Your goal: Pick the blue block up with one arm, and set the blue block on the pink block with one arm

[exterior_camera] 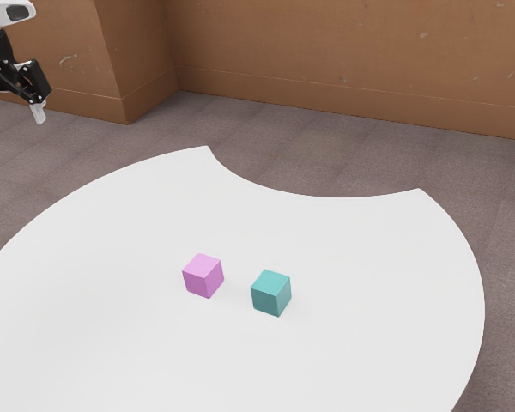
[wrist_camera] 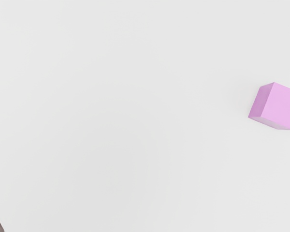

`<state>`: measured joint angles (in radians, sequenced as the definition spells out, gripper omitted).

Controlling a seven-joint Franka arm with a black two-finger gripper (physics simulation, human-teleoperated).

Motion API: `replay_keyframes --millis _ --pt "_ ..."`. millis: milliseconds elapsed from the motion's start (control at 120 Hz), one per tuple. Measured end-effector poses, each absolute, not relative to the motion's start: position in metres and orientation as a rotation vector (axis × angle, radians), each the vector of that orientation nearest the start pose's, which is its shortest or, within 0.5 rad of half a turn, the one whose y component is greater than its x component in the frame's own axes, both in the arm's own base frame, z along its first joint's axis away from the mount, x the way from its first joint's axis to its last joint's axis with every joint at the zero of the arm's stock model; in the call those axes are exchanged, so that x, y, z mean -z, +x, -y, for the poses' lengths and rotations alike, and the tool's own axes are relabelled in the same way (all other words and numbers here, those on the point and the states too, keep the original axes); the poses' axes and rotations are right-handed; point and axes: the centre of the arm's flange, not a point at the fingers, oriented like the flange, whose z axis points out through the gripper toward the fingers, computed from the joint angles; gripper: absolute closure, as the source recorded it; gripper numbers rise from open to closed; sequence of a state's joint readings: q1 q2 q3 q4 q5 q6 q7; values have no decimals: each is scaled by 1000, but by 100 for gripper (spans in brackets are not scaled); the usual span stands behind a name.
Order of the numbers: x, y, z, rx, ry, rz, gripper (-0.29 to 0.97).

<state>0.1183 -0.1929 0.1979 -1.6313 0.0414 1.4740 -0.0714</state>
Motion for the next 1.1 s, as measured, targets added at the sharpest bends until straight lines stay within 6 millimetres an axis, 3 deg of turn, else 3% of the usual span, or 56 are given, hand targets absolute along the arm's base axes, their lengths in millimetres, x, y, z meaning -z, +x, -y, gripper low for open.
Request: replay_keyframes --millis 233,258,283,308,333,358,383,425,467,517,617,708,817,875,925,1000,1100 --pt "-684 451 -176 49 -3094 646 0" --pt "-696 449 -175 84 -3091 643 0" --pt "-726 444 -172 169 -3082 637 0" --pt "-771 434 -156 293 -3068 598 0" --pt "-807 422 -125 390 -3064 514 0" --pt "-832 410 -77 442 -3069 382 0" --pt "-839 399 -25 430 -3083 237 0" --pt "-815 372 45 318 -3083 58 0" --pt "-781 345 83 222 -3075 -16 0" --pt "-736 330 101 130 -3075 -35 0" --pt "-660 329 120 0 -3074 -39 0" --pt "-597 346 139 -83 -3076 -67 0" --pt "-562 361 156 -60 -3094 -87 0" --pt "-539 370 182 -69 -3086 -152 0" --pt "-508 392 195 -146 -3117 -182 0" --pt "-482 419 207 -170 -3172 -191 0" --pt "-455 481 216 -186 -3241 -197 0"
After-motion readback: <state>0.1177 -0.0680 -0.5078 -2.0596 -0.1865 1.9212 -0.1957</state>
